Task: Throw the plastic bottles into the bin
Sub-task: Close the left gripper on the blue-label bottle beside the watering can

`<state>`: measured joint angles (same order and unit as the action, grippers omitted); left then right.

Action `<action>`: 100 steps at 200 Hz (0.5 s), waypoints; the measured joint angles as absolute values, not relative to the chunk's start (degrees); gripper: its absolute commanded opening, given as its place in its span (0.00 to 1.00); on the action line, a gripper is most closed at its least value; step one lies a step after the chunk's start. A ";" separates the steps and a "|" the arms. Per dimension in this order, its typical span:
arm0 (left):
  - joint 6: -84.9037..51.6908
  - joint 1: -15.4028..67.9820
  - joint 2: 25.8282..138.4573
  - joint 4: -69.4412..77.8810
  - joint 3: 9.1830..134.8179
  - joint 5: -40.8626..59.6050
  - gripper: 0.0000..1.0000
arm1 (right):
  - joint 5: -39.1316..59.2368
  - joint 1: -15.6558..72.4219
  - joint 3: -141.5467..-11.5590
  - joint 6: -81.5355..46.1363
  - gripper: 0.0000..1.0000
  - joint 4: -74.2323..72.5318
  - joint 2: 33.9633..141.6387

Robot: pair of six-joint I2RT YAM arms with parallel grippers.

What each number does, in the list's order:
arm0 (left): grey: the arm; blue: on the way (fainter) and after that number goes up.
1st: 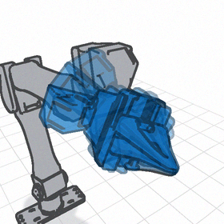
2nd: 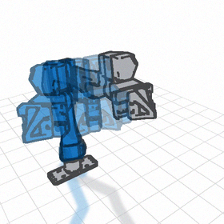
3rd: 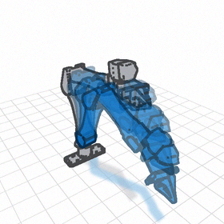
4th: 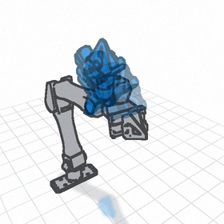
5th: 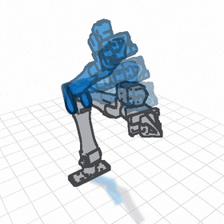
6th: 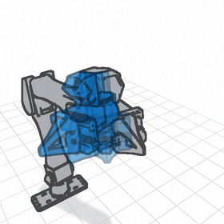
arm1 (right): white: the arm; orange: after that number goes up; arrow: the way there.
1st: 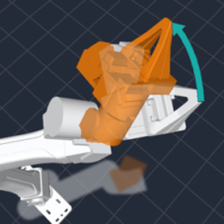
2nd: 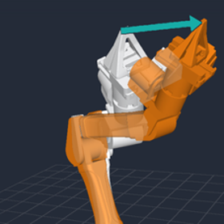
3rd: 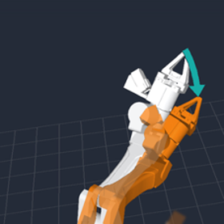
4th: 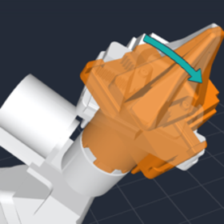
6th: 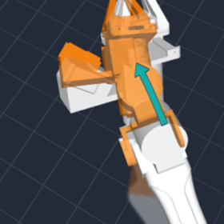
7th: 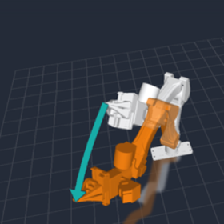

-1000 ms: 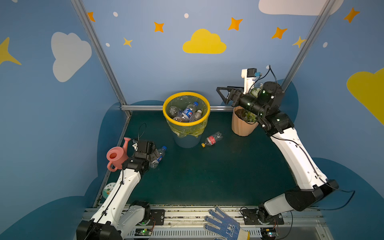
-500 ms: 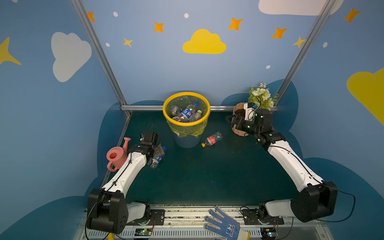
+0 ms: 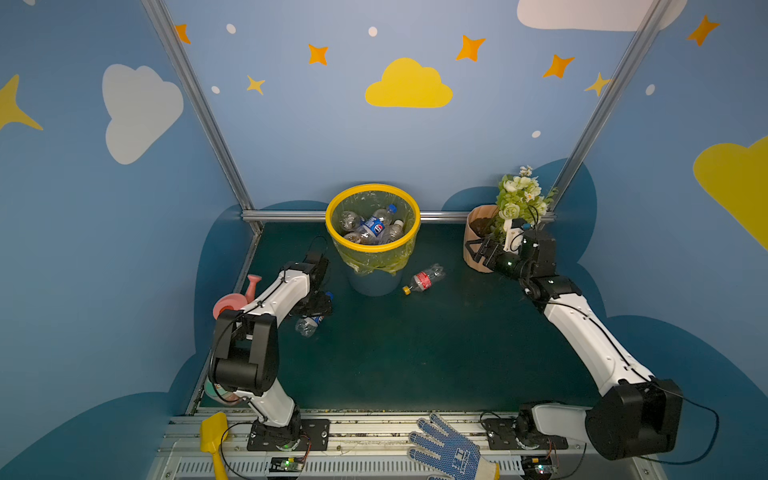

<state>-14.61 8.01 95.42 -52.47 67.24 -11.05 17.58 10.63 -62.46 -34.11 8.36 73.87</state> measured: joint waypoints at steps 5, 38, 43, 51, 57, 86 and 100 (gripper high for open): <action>-14.20 8.01 95.48 -52.77 67.35 -10.96 0.95 | 17.61 10.50 -62.46 -34.28 0.89 8.36 73.87; -12.38 8.21 97.84 -53.58 68.49 -10.11 0.91 | 17.93 9.82 -62.46 -34.96 0.89 8.36 73.89; -12.16 8.29 98.45 -53.52 68.62 -10.00 0.91 | 18.02 9.78 -62.46 -35.09 0.89 8.36 73.89; -11.86 8.43 99.44 -53.54 68.77 -9.72 0.91 | 18.06 9.65 -62.46 -35.20 0.89 8.36 73.89; -11.60 8.51 100.07 -53.49 68.79 -9.58 0.90 | 18.11 9.56 -62.46 -35.35 0.89 8.36 73.91; -10.61 8.80 103.13 -53.58 69.65 -8.71 0.82 | 18.20 9.15 -62.46 -35.79 0.89 8.36 73.91; -10.17 8.82 104.29 -53.58 70.22 -8.21 0.76 | 18.20 8.84 -62.46 -35.86 0.89 8.36 73.91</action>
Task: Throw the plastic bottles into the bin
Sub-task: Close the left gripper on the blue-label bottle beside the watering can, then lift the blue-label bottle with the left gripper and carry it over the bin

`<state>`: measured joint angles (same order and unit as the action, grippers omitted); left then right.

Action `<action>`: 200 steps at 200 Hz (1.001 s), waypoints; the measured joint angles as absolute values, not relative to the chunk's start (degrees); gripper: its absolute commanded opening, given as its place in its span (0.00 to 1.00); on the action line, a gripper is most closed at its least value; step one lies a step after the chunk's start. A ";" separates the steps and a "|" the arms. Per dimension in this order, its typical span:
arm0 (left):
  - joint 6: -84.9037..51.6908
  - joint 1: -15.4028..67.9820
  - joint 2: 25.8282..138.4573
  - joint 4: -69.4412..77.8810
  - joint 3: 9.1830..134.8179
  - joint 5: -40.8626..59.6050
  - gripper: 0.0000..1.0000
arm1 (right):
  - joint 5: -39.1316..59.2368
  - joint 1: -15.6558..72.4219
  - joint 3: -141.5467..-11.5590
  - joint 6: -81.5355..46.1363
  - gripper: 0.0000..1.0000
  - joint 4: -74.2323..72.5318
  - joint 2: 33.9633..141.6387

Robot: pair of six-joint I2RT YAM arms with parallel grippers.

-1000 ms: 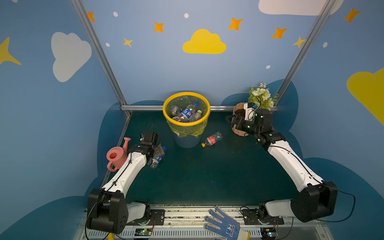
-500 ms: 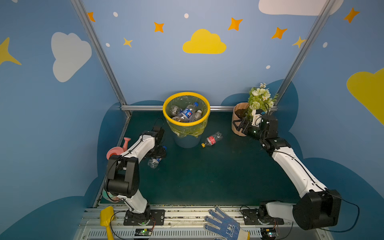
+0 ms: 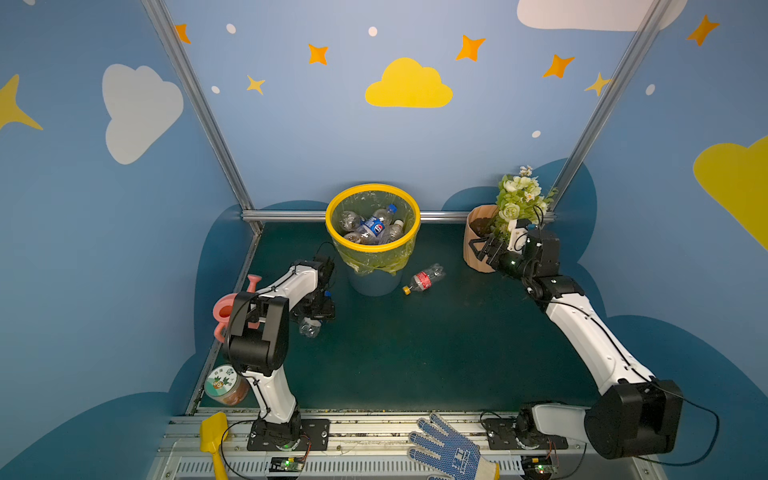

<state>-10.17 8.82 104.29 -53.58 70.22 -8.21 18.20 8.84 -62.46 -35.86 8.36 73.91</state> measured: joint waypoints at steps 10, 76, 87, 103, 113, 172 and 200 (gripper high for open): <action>-9.89 8.82 104.86 -53.56 70.50 -7.97 0.70 | 18.20 8.71 -62.43 -35.90 0.89 8.36 73.91; -9.76 9.04 105.06 -53.52 70.54 -6.92 0.50 | 18.59 7.97 -61.45 -36.25 0.89 8.38 73.89; -9.93 9.04 104.47 -53.21 70.13 -6.85 0.49 | 18.70 7.90 -61.41 -36.27 0.89 8.38 73.89; -10.52 9.02 102.61 -52.53 69.08 -6.55 0.48 | 18.85 7.79 -61.39 -36.25 0.89 8.38 73.89; -11.03 9.02 100.79 -52.03 68.31 -6.37 0.47 | 19.00 7.70 -61.36 -36.27 0.89 8.38 73.89; -15.70 6.94 85.62 -48.36 64.66 -5.78 0.47 | 19.44 7.53 -61.17 -36.75 0.89 8.38 73.89; -18.15 6.35 76.01 -46.48 64.05 -7.62 0.48 | 19.59 7.51 -60.97 -37.08 0.89 8.38 73.89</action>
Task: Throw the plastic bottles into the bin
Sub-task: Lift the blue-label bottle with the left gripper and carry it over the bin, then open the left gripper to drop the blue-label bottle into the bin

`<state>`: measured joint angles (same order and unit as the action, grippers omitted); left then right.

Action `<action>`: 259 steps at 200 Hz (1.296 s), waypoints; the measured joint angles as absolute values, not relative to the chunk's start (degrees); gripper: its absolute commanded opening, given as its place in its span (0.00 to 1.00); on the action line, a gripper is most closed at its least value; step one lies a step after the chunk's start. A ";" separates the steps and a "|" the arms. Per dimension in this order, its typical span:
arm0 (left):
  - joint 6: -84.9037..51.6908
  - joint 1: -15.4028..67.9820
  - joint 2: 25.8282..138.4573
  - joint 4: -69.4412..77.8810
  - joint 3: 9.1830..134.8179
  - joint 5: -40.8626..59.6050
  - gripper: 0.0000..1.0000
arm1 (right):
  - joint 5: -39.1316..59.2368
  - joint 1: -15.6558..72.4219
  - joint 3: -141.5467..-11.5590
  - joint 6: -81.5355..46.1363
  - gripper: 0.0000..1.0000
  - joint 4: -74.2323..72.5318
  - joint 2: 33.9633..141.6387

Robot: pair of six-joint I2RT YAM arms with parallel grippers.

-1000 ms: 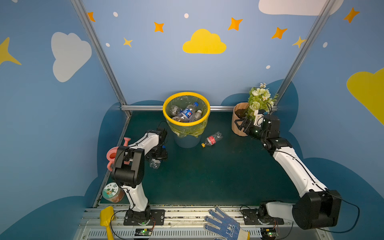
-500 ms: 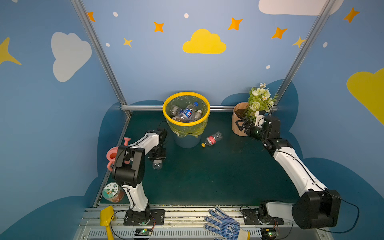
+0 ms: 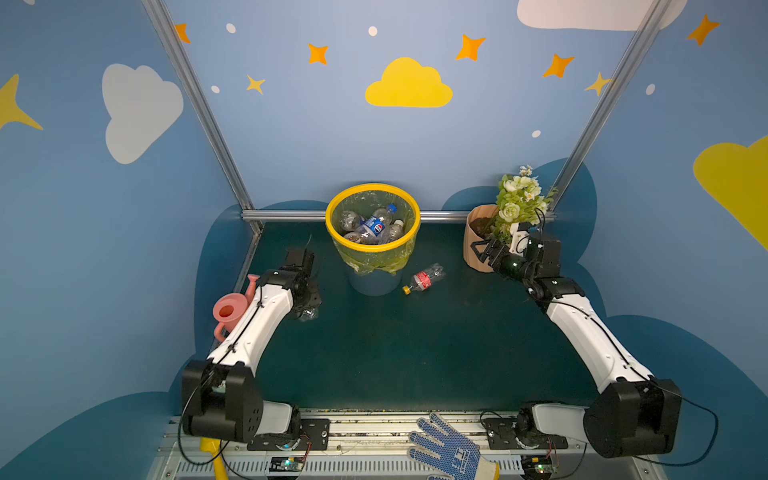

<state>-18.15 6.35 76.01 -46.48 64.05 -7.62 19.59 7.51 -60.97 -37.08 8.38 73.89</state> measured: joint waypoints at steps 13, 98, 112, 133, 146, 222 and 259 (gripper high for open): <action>-18.96 6.35 70.52 -45.08 64.01 -8.71 0.48 | 19.64 7.44 -60.82 -37.10 0.89 8.38 73.87; -17.56 6.42 43.66 -24.23 67.99 -11.77 0.46 | 19.81 7.27 -59.66 -37.30 0.89 8.40 72.95; -17.56 6.55 43.51 -19.68 68.75 -10.94 0.46 | 19.81 7.27 -59.29 -37.30 0.89 8.38 72.34; -17.65 7.25 45.15 -13.82 69.67 -8.95 0.46 | 19.75 7.27 -58.26 -37.30 0.89 8.43 70.61; -17.93 7.97 47.64 -11.55 71.22 -7.46 0.47 | 19.68 7.27 -57.78 -37.30 0.89 8.47 69.52; -17.50 18.15 80.29 -20.75 92.86 6.02 0.64 | 19.49 7.25 -56.60 -37.69 0.89 8.82 67.07; -15.81 20.29 84.82 -29.98 94.91 5.76 1.00 | 19.49 7.22 -56.60 -37.74 0.89 8.86 67.02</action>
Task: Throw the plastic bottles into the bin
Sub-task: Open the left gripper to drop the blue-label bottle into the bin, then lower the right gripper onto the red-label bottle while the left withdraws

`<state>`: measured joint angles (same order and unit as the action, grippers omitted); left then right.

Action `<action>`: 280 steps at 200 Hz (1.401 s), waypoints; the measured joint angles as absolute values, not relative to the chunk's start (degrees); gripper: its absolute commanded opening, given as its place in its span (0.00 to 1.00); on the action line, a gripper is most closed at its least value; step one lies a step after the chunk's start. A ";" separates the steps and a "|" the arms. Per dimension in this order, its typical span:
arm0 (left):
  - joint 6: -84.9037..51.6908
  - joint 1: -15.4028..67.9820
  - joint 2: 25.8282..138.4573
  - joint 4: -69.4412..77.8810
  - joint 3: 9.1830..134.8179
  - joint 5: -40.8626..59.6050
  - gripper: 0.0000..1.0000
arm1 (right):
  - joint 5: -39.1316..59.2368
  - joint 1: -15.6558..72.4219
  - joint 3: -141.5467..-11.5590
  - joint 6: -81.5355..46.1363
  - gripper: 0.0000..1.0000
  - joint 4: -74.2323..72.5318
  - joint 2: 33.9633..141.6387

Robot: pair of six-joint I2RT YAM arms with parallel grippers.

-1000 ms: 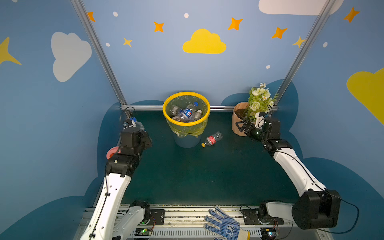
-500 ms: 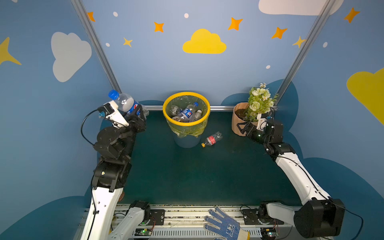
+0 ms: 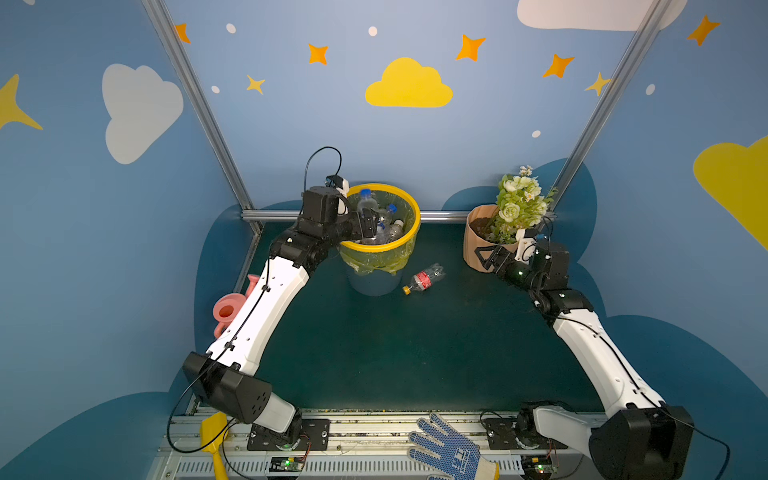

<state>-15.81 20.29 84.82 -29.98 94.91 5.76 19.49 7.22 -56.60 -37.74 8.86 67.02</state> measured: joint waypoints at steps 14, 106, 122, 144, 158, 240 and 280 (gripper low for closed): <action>-15.16 20.27 79.31 -28.08 89.62 4.03 1.00 | 19.44 7.22 -56.60 -37.74 0.89 8.88 67.02; -12.73 19.79 54.98 -21.32 73.19 -12.08 1.00 | 19.66 8.51 -56.62 -40.45 0.89 8.95 73.63; -13.04 18.70 54.26 -22.39 69.25 -13.52 1.00 | 19.59 10.07 -57.01 -40.95 0.89 9.41 76.58; -14.35 16.75 52.53 -23.90 65.32 -14.28 1.00 | 19.20 13.28 -59.07 -41.54 0.89 10.98 82.15; -15.27 15.64 51.24 -24.40 63.86 -14.48 1.00 | 19.03 15.46 -61.47 -41.87 0.89 11.70 86.65; -18.09 12.71 44.14 -27.70 57.43 -15.59 1.00 | 17.54 20.56 -74.13 -44.01 0.89 16.14 107.11; -18.72 12.16 42.46 -28.64 56.66 -16.03 1.00 | 17.02 20.58 -79.07 -44.38 0.89 17.78 112.53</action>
